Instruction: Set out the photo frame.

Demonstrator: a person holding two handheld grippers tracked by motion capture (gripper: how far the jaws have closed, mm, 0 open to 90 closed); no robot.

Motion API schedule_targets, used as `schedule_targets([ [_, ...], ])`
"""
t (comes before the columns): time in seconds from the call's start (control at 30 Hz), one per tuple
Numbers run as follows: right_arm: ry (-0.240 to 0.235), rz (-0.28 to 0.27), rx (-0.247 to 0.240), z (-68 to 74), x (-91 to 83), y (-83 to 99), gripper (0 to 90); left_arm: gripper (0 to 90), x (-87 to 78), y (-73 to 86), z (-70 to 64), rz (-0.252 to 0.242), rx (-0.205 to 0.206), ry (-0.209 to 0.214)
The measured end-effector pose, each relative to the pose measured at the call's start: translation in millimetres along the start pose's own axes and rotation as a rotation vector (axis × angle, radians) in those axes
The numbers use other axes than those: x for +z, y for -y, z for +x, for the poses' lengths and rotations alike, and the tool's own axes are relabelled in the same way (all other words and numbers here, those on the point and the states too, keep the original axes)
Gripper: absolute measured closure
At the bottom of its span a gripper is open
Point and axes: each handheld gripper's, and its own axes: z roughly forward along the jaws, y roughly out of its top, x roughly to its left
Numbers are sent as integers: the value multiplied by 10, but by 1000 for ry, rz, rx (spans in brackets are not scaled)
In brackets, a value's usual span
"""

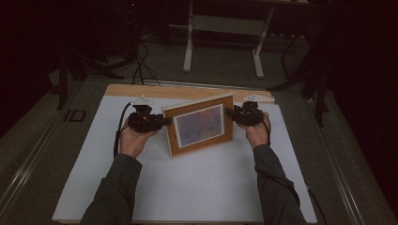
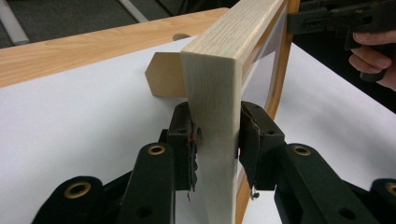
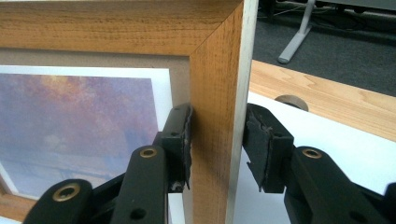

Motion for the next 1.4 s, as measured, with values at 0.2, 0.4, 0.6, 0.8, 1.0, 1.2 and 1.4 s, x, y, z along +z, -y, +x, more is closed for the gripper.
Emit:
schedule_targets([
  [0.2, -6, -1, 6, -4, -44, 26, 625, 683, 21, -11, 33, -6, -14, 11],
  [0.4, -14, -11, 17, -16, -119, 66, 662, 682, 46, -17, 94, -14, -43, 40],
  [0.6, -101, -12, 34, -101, -106, 49, 553, 682, 52, -18, 105, -17, -43, 48],
  [0.8, -111, -3, 19, -72, 0, 0, 429, 678, 66, -38, 114, -10, -35, 43],
  [1.0, -127, 7, 41, -72, 48, 7, 399, 670, 102, -56, 130, -14, -40, 38],
  [1.2, -91, 21, 35, 6, -14, 30, 448, 630, 160, -70, 141, -19, -38, 22],
  [1.4, -79, -5, 44, 28, -121, 128, 520, 618, 180, -73, 161, -25, -50, 50],
])
